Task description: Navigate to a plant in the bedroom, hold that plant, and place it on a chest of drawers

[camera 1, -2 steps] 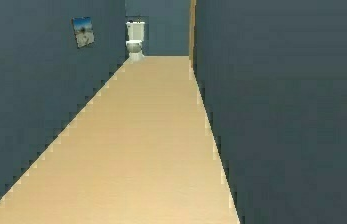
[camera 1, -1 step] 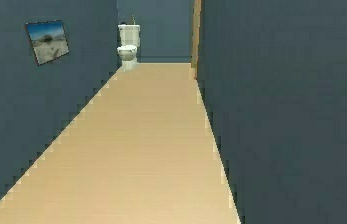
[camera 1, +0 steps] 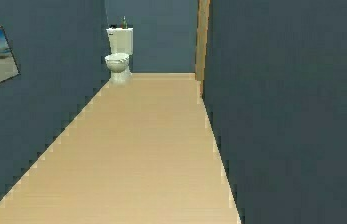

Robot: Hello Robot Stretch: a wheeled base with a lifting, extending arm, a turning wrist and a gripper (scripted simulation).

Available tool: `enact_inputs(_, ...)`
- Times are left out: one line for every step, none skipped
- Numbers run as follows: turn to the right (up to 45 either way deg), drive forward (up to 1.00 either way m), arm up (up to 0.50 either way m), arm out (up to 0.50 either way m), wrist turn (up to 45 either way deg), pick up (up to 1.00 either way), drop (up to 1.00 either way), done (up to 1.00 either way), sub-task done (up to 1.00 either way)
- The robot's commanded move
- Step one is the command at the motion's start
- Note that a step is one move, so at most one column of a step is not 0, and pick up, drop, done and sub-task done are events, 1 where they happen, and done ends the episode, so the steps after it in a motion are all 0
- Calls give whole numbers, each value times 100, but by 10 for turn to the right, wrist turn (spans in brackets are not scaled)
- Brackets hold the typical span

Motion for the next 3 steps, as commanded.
enact_inputs(0, 100, 0, 0, 0, 0, 0, 0, 0)
enact_inputs(0, 100, 0, 0, 0, 0, 0, 0, 0)
enact_inputs(0, 100, 0, 0, 0, 0, 0, 0, 0)
